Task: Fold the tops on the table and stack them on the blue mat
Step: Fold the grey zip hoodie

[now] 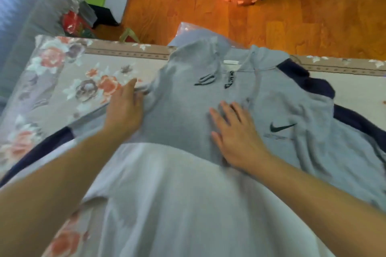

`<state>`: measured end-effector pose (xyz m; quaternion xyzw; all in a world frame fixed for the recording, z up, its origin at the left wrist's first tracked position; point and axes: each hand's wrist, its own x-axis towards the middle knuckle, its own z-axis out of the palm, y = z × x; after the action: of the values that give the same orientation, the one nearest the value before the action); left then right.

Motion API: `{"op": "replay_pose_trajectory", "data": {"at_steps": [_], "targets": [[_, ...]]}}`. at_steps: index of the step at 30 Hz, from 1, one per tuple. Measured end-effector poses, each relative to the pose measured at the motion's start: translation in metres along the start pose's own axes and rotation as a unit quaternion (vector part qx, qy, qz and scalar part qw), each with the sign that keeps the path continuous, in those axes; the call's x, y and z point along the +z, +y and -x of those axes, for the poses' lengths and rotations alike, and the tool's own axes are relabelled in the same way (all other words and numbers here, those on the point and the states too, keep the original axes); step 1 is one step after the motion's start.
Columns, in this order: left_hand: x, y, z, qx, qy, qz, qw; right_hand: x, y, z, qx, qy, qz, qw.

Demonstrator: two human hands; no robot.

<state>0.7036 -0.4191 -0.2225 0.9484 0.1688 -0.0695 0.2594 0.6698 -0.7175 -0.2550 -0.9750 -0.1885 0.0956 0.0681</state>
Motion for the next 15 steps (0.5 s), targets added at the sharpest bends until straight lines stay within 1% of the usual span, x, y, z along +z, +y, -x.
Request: {"op": "replay_pose_trajectory", "data": {"at_steps": [1,3,4,5,7,8,9,10,11,13,15], "targets": [[-0.011,-0.037,0.020,-0.012,0.021,-0.062,0.998,0.007,-0.014,0.006,0.007,-0.033,0.004,0.999],[-0.039,-0.113,0.054,-0.070,0.051,-0.148,0.985,0.007,-0.034,0.002,0.030,-0.058,0.003,0.998],[-0.054,-0.148,0.067,-0.109,0.065,-0.172,0.977,0.002,-0.045,-0.006,0.041,-0.051,-0.004,0.998],[-0.068,-0.178,0.078,-0.147,0.071,-0.188,0.968,-0.004,-0.057,-0.017,0.039,-0.023,-0.009,0.999],[-0.089,-0.226,0.094,-0.237,0.041,-0.185,0.953,-0.011,-0.087,-0.040,-0.004,0.001,-0.029,1.000],[-0.094,-0.242,0.098,-0.279,0.023,-0.166,0.946,-0.011,-0.104,-0.054,-0.032,-0.004,-0.032,0.999],[-0.096,-0.257,0.098,-0.301,0.019,-0.146,0.942,-0.012,-0.121,-0.068,-0.049,-0.018,-0.040,0.998],[-0.097,-0.265,0.097,-0.301,0.028,-0.134,0.944,-0.013,-0.136,-0.084,-0.050,-0.027,-0.048,0.997],[-0.099,-0.270,0.096,-0.293,0.050,-0.129,0.946,-0.011,-0.147,-0.102,-0.035,-0.037,-0.055,0.997],[-0.104,-0.270,0.092,-0.292,0.110,-0.126,0.942,-0.007,-0.154,-0.135,0.027,-0.065,-0.066,0.995],[-0.116,-0.276,0.094,-0.338,0.147,-0.125,0.921,0.001,-0.159,-0.150,0.056,-0.109,-0.042,0.992]]}}
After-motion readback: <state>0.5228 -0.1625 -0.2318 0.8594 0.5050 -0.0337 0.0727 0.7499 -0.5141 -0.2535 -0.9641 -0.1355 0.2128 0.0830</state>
